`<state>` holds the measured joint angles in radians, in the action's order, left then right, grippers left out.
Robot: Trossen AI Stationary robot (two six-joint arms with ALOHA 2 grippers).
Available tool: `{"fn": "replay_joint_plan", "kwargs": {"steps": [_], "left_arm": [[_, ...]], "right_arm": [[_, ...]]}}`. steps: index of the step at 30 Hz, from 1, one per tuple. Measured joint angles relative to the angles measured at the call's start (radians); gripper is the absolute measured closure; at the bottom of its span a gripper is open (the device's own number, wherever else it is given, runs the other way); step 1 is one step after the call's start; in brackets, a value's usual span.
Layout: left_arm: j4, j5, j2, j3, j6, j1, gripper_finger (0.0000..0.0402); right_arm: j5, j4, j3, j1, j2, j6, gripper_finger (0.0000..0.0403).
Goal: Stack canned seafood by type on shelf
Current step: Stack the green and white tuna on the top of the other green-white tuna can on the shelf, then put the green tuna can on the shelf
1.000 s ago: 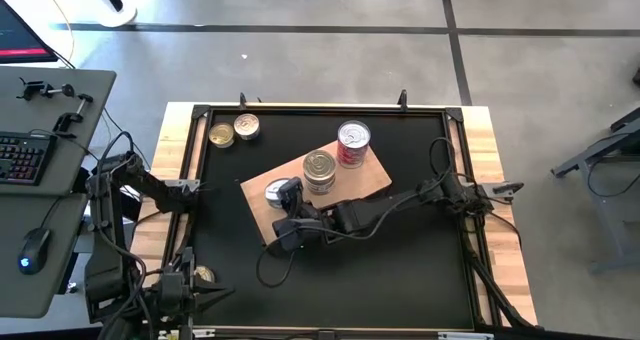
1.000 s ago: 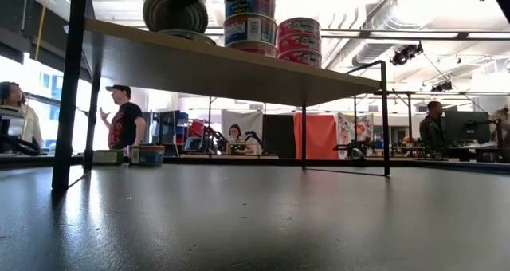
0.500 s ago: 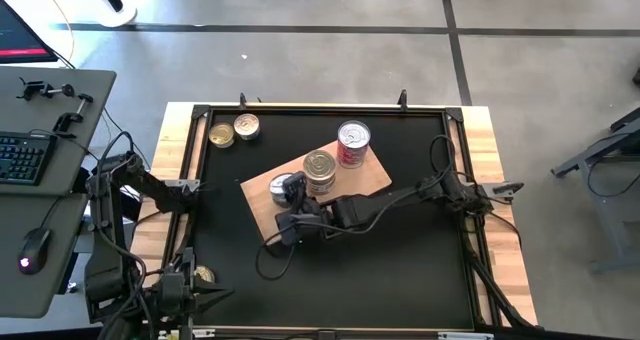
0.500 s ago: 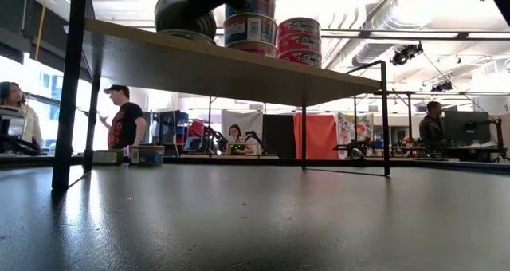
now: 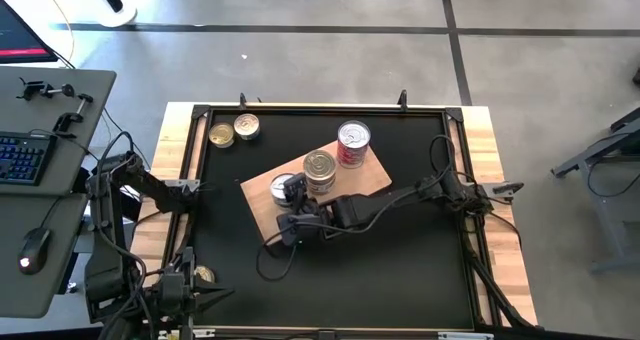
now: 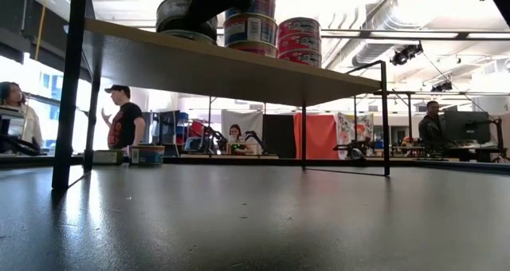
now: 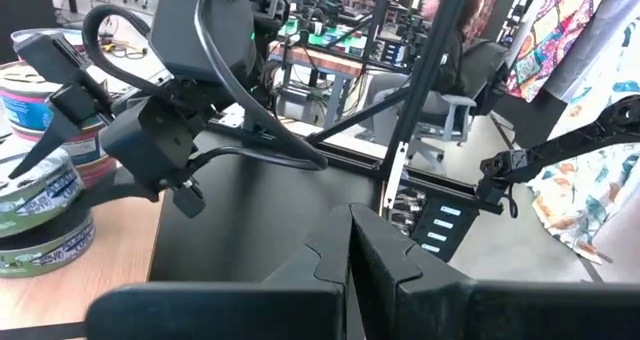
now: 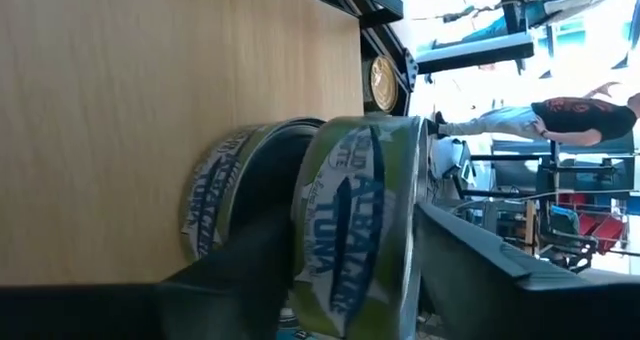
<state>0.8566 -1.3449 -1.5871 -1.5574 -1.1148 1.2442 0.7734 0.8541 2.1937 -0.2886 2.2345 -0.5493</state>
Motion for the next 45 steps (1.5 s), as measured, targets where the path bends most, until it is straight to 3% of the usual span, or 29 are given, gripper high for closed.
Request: {"fn": "replay_joint_plan", "kwargs": {"steps": [8, 24, 31, 38, 42, 45], "left_arm": [[0.000, 0.000, 0.000, 0.000, -0.006, 0.000, 0.0401], [0.011, 0.000, 0.000, 0.000, -0.007, 0.000, 0.0401], [0.011, 0.000, 0.000, 0.000, -0.007, 0.000, 0.0402], [0.012, 0.003, 0.000, 0.000, -0.011, 0.000, 0.0402], [0.011, 0.070, 0.000, 0.000, -0.056, -0.006, 0.0401], [0.012, 0.197, 0.000, 0.000, -0.110, -0.020, 0.0402]], "right_arm": [[-0.042, 0.052, 0.001, -0.006, -0.003, 0.010, 0.0140], [0.021, 0.065, 0.062, -0.012, -0.001, 0.063, 0.0137], [-0.091, 0.107, 0.090, -0.023, -0.001, 0.122, 0.0137], [-0.098, 0.107, 0.090, -0.052, -0.001, 0.161, 0.0137], [-0.116, 0.112, 0.121, -0.082, -0.001, 0.301, 0.0137], [-0.190, 0.153, 0.162, -0.101, -0.001, 0.456, 0.0137]]}}
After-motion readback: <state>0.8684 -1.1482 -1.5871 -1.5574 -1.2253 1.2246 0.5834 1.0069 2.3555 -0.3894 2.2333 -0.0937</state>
